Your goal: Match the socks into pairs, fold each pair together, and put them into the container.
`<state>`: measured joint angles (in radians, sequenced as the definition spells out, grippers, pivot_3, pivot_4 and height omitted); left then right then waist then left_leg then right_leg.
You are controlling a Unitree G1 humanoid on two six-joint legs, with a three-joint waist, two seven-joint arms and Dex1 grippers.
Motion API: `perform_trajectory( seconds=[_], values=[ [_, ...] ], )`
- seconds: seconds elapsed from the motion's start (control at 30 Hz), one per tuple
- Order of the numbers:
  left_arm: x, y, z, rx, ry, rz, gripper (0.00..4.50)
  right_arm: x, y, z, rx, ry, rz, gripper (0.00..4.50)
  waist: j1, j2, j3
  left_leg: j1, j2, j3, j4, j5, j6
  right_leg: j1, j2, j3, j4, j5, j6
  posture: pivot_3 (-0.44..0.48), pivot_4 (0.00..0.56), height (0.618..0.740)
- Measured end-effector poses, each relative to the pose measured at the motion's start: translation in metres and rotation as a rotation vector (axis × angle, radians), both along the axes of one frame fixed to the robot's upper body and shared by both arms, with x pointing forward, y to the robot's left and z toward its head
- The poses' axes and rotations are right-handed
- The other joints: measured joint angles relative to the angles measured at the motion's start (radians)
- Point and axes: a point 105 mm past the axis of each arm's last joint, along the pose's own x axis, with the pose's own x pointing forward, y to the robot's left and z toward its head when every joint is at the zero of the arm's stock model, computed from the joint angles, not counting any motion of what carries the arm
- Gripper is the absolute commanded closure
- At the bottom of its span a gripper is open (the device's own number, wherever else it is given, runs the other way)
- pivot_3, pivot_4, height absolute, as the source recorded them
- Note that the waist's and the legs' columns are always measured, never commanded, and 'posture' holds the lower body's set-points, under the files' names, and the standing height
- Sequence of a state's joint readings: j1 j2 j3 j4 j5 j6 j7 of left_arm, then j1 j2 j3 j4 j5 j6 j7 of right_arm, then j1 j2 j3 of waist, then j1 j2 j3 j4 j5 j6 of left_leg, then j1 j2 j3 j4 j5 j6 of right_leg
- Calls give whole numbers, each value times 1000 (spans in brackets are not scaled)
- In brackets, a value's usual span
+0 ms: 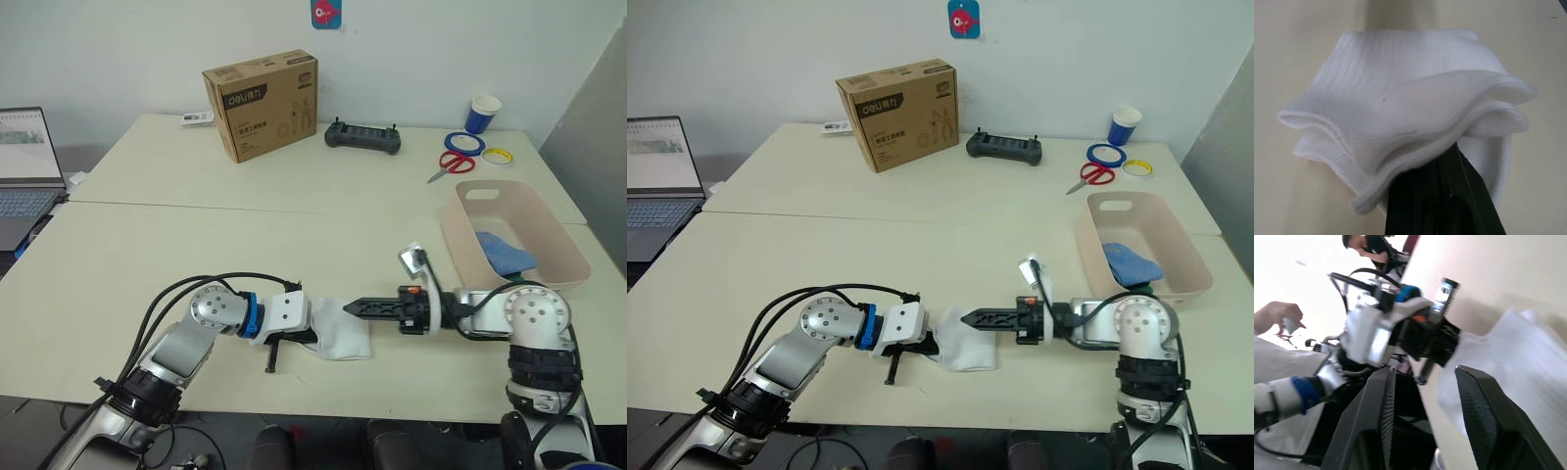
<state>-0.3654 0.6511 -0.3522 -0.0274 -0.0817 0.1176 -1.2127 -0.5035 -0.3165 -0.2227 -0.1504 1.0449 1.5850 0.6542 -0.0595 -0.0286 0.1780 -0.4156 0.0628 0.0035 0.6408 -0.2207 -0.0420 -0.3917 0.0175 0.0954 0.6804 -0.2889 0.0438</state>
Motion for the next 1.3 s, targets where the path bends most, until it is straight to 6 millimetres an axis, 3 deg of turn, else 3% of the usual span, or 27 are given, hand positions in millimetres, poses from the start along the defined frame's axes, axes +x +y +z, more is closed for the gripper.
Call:
perform_trajectory(
  seconds=[0.07,0.17,0.3,0.43,0.6,0.67,0.83,0.9,1.0,1.1,1.3],
  values=[
    [0,0,0,0,-1,-1,4500,1,-8,4,-100,-204,-26,2386,0,0,0,0,0,0,0,0,0,0,0,0,0,0,0,0,150,740],
    [0,2,0,4,-5,-2,4500,4,-15,-10,-232,-450,-25,2987,-1,0,0,0,0,0,0,0,0,0,0,0,-1,-2,-3,0,150,740],
    [1,4,0,8,-4,-2,4500,4,-8,-23,-238,-693,51,4421,-6,0,0,1,0,1,0,0,0,-1,0,0,0,0,0,0,150,740],
    [1,4,1,6,3,-5,4500,8,0,-40,-281,-849,107,4468,-6,0,0,0,0,1,0,0,0,-1,0,1,0,0,0,0,150,740],
    [-1,9,4,13,54,7,4500,5,6,-67,-348,-850,186,4468,-5,0,0,0,0,0,0,0,0,-1,0,0,0,-1,-1,0,150,740],
    [2,19,11,38,90,34,4500,3,7,-78,-384,-843,215,4468,-5,0,1,-1,0,0,0,0,0,-3,1,0,1,-1,-1,0,150,740],
    [15,58,46,173,36,70,4500,5,7,-79,-393,-839,207,4468,-2,0,1,-1,1,1,-1,0,0,-4,1,0,1,-1,-2,0,150,740],
    [19,49,69,107,-12,58,4500,6,7,-78,-398,-832,203,4468,3,-1,1,-1,1,1,-1,0,0,-4,1,0,1,-2,-3,0,150,740],
    [9,14,91,-82,-8,-23,4500,7,9,-77,-399,-823,203,4468,10,-1,1,-2,0,2,0,0,0,-3,0,0,0,-2,-2,0,150,740],
    [-3,-1,87,-142,42,-54,4500,6,8,-77,-401,-819,204,4468,6,-1,1,-2,0,1,0,0,0,-3,1,0,1,-1,-2,0,150,740],
    [-7,-1,38,-62,121,19,4500,2,5,-72,-390,-757,190,4468,5,-1,1,-1,1,-1,0,0,0,-3,3,0,2,-1,-2,0,150,740]
  ],
)
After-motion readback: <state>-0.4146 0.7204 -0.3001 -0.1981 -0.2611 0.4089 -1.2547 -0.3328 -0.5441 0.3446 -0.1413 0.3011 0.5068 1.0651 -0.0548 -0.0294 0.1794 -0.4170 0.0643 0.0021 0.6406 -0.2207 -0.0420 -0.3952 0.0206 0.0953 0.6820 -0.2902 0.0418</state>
